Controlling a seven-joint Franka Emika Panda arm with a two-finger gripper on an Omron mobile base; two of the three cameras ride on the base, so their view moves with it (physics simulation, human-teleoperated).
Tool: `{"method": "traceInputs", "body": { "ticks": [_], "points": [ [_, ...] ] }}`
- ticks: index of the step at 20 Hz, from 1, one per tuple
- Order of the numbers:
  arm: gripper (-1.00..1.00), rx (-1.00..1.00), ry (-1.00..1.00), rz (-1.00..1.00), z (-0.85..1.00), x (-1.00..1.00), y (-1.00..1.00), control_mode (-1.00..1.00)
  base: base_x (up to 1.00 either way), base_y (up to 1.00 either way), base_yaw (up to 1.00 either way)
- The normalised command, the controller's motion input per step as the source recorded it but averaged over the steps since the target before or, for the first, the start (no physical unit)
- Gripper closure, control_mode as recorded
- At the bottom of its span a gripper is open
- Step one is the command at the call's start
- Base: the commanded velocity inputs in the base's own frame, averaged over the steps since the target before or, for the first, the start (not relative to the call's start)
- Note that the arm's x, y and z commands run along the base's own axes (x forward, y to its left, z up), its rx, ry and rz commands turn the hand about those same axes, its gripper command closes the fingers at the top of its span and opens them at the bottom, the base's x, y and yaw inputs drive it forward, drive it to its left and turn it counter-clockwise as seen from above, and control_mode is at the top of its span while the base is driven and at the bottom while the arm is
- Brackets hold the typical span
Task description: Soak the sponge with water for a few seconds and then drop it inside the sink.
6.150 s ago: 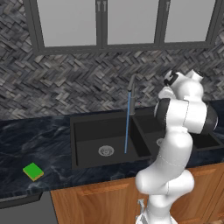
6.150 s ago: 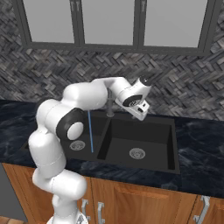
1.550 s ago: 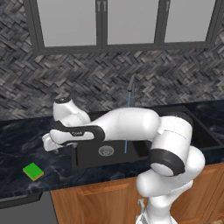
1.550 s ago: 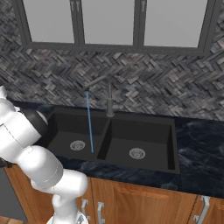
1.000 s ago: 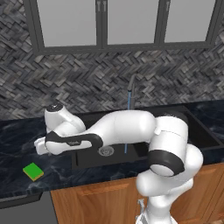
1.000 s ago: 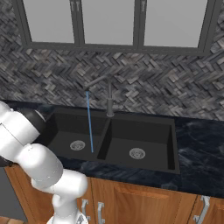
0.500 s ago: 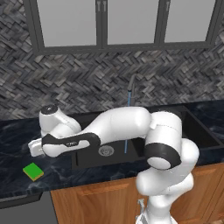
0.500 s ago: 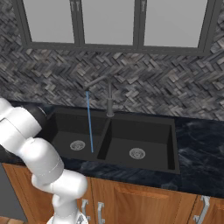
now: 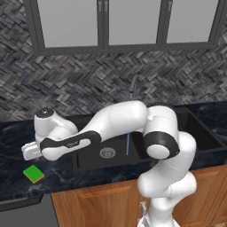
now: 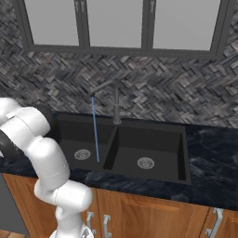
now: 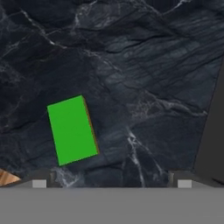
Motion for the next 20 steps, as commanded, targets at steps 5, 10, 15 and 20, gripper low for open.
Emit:
{"method": "traceInputs", "body": {
  "ticks": [5, 10, 15, 20],
  "points": [
    [-1.0, 0.0, 0.0, 0.05, -0.01, 0.0, 0.3, -1.0, 0.0, 0.0, 0.0],
    [-1.0, 0.0, 0.0, 0.12, 0.0, 0.0, 0.32, -1.0, 0.0, 0.0, 0.0],
    [-1.0, 0.0, 0.0, 0.11, 0.0, 0.0, 0.2, -1.0, 0.0, 0.0, 0.0],
    [-1.0, 0.0, 0.0, 0.03, 0.0, 0.0, 0.03, -1.0, 0.0, 0.0, 0.0]
  ]
}}
